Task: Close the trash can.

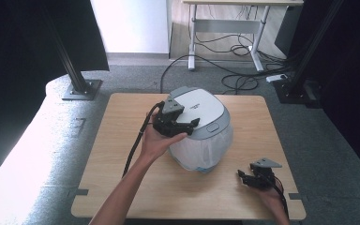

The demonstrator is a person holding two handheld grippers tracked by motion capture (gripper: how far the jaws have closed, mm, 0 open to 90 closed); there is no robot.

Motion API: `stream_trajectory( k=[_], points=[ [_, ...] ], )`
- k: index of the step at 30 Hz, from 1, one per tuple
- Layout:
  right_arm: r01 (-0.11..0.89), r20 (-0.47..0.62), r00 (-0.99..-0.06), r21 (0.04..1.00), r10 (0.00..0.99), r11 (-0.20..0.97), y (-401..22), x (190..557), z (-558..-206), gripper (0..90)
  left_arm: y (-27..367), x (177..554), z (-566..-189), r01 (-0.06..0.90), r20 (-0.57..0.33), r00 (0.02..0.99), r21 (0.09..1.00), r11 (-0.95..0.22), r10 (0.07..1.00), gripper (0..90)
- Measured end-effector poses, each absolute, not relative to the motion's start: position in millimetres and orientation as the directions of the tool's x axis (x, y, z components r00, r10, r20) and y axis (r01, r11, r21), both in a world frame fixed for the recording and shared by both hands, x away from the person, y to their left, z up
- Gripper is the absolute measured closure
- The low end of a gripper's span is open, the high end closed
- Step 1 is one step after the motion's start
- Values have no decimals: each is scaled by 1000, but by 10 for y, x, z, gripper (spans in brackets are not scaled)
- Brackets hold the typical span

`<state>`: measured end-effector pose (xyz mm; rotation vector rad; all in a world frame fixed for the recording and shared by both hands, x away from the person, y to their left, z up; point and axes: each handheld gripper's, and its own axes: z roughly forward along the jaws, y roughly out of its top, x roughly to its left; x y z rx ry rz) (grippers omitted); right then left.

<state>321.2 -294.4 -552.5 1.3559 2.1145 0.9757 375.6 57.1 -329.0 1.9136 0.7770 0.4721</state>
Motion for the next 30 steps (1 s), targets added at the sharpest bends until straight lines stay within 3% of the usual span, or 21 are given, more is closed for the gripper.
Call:
stream_trajectory(
  k=[7, 30],
  points=[
    [595, 7, -421, 757, 907, 271, -2944, 3211, -5525, 353, 530, 3756, -3273, 314, 34, 714, 877, -364, 699, 312],
    [595, 11, -420, 758, 907, 267, -2947, 3213, -5525, 352, 373, 3814, -3239, 335, 21, 701, 873, -355, 713, 317]
  ],
)
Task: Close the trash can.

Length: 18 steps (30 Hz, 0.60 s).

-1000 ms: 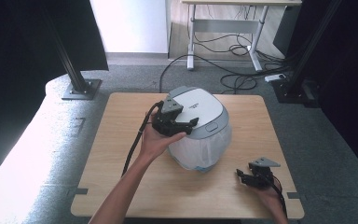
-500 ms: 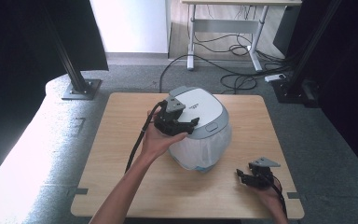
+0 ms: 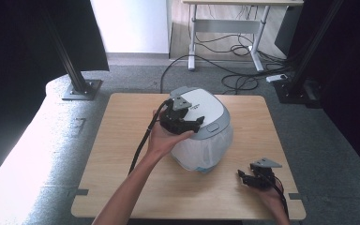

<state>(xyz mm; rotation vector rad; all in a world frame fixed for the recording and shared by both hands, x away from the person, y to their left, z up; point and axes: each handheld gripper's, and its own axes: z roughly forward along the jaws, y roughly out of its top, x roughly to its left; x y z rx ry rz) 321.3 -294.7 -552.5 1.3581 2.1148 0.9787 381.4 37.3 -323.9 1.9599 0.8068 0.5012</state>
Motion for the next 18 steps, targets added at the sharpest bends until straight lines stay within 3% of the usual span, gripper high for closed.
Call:
stream_trajectory(
  k=[10, 18],
  points=[
    [595, 11, -423, 758, 906, 268, -2949, 3213, -5525, 352, 413, 3779, -3202, 309, 22, 702, 891, -332, 712, 312],
    [594, 10, -423, 758, 906, 269, -2949, 3213, -5525, 352, 679, 3664, -3084, 284, -1, 704, 917, -281, 710, 309]
  ],
)
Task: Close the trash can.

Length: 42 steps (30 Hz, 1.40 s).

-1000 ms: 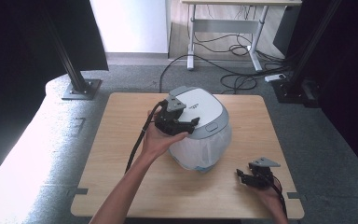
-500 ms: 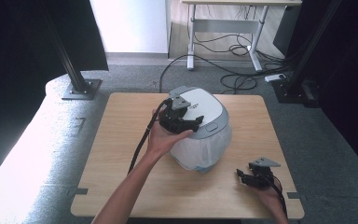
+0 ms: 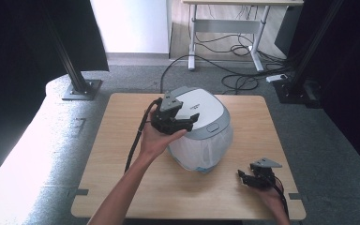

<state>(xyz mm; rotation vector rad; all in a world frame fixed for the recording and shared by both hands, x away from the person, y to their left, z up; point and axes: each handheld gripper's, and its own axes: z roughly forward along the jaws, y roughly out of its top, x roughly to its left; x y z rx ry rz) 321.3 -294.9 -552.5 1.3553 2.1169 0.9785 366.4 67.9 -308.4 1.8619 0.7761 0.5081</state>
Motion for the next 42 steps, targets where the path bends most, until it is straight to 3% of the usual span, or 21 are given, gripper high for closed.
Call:
stream_trajectory(
  k=[18, 42],
  points=[
    [596, 9, -418, 758, 909, 266, -2949, 3214, -5525, 351, 1470, 3502, -3156, 312, -57, 658, 928, -204, 751, 301],
    [594, 8, -415, 759, 910, 264, -2950, 3214, -5528, 351, 2023, 3312, -3658, 373, -91, 605, 910, -181, 791, 305]
  ],
)
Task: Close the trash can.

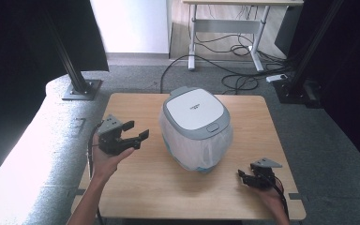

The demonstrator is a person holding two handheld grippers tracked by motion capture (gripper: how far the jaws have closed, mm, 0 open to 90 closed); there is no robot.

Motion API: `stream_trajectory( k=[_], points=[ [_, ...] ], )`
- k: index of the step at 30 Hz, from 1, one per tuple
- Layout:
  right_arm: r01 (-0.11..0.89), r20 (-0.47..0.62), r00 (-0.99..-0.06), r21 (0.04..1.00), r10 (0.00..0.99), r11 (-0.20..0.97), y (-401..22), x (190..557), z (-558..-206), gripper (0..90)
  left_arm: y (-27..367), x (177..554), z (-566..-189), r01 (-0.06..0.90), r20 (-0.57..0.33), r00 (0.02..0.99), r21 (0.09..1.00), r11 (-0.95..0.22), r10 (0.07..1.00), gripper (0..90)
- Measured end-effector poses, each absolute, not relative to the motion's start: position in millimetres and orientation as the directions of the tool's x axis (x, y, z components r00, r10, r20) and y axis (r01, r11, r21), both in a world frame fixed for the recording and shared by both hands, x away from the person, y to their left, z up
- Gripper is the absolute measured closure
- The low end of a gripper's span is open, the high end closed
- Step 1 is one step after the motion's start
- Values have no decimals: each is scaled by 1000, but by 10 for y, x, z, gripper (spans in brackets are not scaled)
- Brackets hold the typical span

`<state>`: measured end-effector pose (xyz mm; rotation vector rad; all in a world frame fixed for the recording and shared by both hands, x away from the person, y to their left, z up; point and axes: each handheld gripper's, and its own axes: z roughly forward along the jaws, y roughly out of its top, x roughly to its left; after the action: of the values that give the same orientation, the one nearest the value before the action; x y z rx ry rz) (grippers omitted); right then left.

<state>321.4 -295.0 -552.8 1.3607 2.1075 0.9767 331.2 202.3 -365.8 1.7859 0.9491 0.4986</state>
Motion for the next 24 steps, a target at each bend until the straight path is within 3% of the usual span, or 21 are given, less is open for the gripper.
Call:
stream_trajectory(
  k=[12, 24],
  points=[
    [595, 9, -414, 759, 910, 263, -2949, 3213, -5529, 350, 2198, 3227, -4013, 416, -101, 579, 890, -186, 809, 307],
    [595, 7, -413, 759, 911, 264, -2950, 3213, -5528, 348, 2208, 3262, -4090, 432, -109, 572, 883, -185, 813, 308]
  ],
)
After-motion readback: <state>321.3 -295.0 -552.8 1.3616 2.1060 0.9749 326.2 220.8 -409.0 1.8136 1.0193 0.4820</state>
